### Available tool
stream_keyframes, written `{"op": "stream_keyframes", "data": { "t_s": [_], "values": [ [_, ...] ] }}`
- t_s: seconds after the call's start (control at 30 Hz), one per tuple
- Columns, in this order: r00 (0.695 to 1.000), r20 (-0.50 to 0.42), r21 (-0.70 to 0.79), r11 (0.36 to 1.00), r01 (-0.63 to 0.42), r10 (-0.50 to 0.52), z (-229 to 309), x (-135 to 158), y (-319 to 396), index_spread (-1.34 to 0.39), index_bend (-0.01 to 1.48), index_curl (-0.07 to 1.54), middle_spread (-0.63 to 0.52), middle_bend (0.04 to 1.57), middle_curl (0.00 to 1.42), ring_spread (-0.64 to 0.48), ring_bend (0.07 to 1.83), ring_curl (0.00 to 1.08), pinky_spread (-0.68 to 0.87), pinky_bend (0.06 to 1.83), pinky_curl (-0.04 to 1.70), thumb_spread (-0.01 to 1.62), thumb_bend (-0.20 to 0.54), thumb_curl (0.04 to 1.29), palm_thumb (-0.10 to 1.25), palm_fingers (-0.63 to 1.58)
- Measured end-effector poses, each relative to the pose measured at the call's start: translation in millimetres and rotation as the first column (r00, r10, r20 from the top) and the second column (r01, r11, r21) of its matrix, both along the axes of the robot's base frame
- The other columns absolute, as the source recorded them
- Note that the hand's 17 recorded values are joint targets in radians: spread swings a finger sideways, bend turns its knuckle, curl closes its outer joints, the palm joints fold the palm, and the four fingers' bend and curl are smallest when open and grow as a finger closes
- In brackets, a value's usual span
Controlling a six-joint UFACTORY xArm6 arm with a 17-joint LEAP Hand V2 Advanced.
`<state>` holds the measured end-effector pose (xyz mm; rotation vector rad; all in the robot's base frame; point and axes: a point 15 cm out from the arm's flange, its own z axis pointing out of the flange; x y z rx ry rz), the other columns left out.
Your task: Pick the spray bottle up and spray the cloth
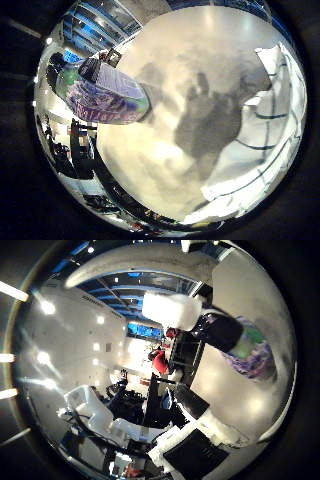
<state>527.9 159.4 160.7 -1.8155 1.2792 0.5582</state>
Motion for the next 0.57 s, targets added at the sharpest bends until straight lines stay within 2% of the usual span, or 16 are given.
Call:
{"op": "stream_keyframes", "data": {
  "t_s": [0.57],
  "values": [
    [0.999, -0.01, -0.145, 0.988, 0.045, -0.047, 11.5, -23.6, -123.8, -0.41, 0.18, 0.31, 0.0, 0.18, 0.29, 0.02, 0.29, 0.25, 0.37, 0.35, 0.33, 1.04, -0.024, 0.36, 0.68, 0.12]
  ]
}}
